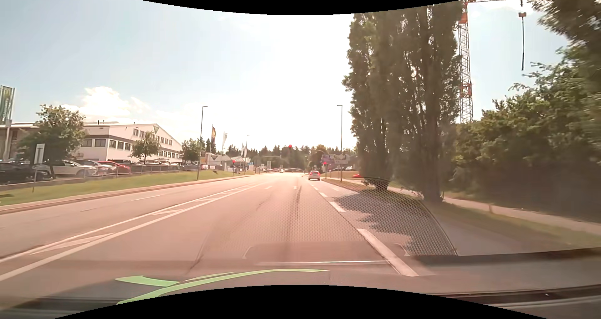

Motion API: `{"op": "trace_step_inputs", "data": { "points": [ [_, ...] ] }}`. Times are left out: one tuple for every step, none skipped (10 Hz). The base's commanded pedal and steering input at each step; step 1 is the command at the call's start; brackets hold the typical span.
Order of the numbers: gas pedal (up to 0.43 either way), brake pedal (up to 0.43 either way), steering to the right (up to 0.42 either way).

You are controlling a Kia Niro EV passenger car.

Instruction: Follow the waypoints while adhering to traffic rules and regulations

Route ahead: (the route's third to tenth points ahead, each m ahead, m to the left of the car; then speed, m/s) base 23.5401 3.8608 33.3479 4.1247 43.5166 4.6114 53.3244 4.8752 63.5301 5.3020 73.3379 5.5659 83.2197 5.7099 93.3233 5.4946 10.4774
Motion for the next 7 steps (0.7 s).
{"op": "trace_step_inputs", "data": {
  "points": [
    [0.0, 0.024, 0.002],
    [0.0, 0.024, 0.002],
    [0.0, 0.024, 0.003],
    [0.0, 0.024, 0.003],
    [0.0, 0.024, 0.003],
    [0.0, 0.024, 0.004],
    [0.0, 0.018, 0.004]
  ]
}}
